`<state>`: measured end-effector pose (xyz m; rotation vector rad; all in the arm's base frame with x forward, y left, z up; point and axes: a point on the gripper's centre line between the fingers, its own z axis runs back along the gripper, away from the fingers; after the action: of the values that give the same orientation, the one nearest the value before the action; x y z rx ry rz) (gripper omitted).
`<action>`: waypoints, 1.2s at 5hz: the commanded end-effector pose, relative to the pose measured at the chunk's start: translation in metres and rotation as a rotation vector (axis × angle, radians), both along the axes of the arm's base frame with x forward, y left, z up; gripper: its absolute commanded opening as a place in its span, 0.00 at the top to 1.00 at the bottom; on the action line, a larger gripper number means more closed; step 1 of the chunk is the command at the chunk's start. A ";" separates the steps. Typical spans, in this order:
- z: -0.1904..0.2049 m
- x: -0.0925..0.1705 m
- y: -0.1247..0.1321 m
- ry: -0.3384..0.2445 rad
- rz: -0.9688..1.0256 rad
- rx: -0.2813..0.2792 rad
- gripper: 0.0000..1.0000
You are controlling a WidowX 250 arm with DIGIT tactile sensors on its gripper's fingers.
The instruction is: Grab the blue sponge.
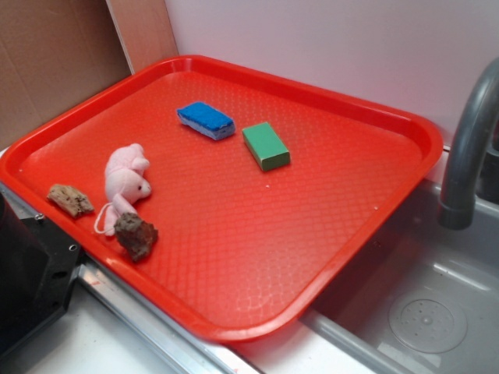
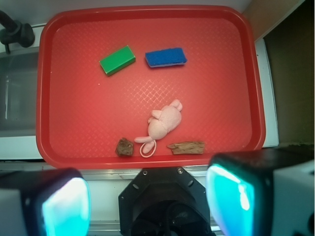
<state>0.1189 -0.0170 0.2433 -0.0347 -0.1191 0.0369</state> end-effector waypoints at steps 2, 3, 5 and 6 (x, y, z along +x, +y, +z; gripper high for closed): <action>-0.038 0.047 0.025 -0.084 0.247 -0.052 0.00; -0.060 0.088 0.023 -0.037 0.505 -0.145 0.00; -0.134 0.152 0.040 -0.052 1.001 -0.046 0.00; -0.160 0.164 0.051 -0.055 1.249 0.028 0.00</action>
<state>0.2850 0.0263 0.0692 0.1057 -0.1276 1.2984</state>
